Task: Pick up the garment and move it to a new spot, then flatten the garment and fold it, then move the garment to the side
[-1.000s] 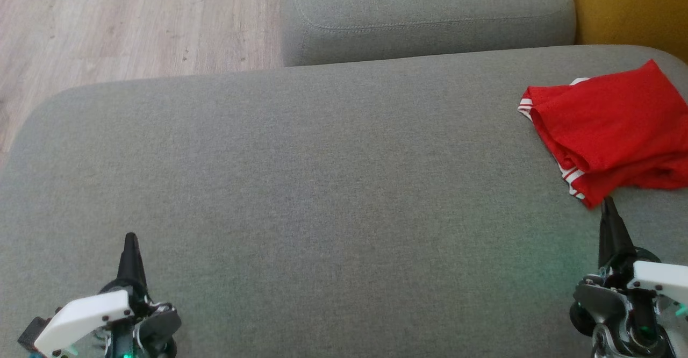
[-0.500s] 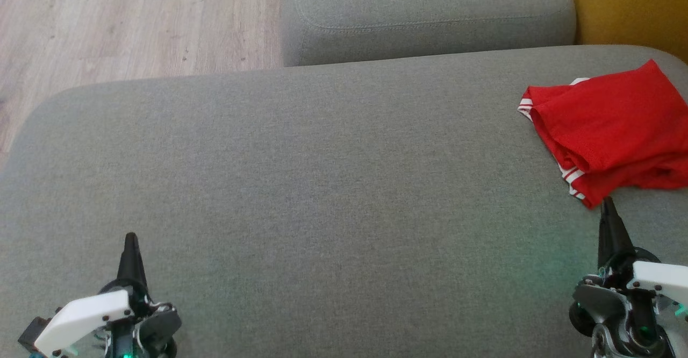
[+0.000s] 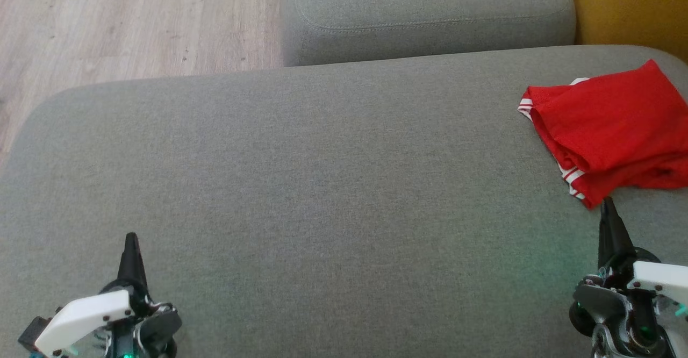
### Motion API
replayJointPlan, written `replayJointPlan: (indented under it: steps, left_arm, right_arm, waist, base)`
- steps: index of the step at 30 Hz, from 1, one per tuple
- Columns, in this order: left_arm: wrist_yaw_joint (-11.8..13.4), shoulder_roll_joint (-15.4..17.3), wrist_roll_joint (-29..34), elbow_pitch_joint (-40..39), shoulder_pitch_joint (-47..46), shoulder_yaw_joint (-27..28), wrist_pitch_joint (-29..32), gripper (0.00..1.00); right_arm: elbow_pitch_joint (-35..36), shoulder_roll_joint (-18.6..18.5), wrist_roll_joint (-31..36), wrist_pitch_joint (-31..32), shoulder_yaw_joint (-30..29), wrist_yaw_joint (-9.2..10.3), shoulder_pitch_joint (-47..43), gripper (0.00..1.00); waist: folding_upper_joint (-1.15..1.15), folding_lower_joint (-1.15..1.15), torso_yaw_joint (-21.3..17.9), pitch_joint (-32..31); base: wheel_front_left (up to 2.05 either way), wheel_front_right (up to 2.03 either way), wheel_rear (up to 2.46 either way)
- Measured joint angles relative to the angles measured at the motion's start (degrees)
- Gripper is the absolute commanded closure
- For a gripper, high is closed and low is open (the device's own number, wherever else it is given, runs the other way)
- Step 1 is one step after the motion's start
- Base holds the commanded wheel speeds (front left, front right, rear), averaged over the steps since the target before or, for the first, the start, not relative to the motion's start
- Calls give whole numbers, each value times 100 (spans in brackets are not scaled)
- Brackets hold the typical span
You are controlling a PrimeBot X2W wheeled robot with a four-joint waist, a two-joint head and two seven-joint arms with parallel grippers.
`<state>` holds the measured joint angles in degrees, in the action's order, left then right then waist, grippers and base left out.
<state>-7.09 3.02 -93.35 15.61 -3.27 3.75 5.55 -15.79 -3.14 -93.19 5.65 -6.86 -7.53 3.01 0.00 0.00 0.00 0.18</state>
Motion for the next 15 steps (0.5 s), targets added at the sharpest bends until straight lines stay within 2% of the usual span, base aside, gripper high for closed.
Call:
replayJointPlan:
  steps: [15]
  left_arm:
    - [0,-4,12,0,0,8,18,100]
  right_arm:
    - [-1,29,12,1,-22,0,1,100]
  waist:
    - [0,0,0,0]
  base:
    - [0,0,0]
